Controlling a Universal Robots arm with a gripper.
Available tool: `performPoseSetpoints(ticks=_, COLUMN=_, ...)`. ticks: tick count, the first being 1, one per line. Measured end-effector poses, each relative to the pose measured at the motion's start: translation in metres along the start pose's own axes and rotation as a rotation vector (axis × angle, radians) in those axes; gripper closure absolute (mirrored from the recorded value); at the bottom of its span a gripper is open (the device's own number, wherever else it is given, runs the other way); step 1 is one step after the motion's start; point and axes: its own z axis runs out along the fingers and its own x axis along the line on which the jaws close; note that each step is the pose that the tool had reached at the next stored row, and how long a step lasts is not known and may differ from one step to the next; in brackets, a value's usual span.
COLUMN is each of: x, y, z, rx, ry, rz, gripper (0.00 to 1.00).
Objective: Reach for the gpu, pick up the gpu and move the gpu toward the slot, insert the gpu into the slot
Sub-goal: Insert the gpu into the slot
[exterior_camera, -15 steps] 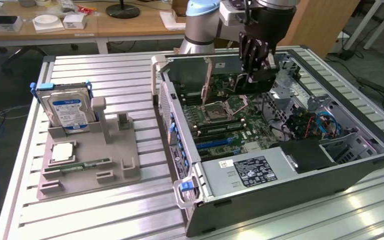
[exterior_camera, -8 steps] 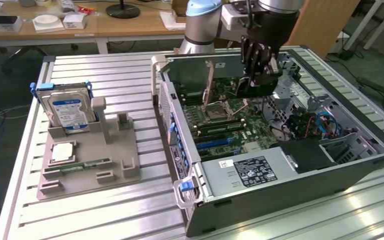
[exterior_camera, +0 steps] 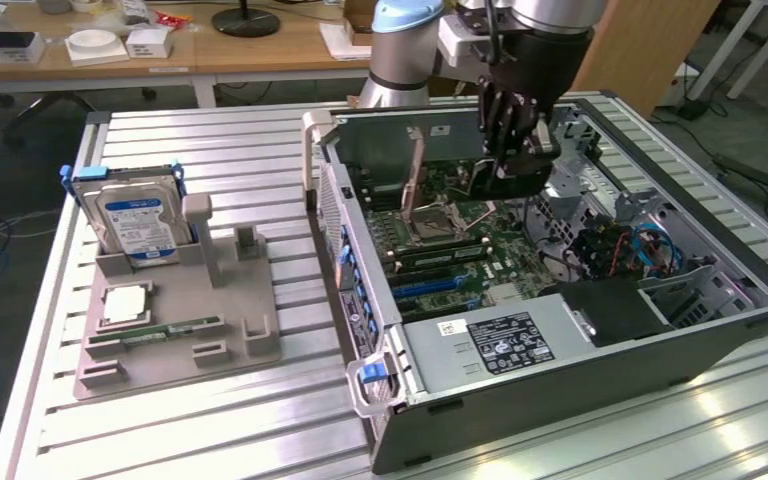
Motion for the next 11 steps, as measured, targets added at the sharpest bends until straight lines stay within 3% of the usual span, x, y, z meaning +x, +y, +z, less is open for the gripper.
performPoseSetpoints(ticks=11, x=0.0008, y=0.0074, z=0.0077, rx=0.0, ry=0.0, rz=0.0, gripper=0.73)
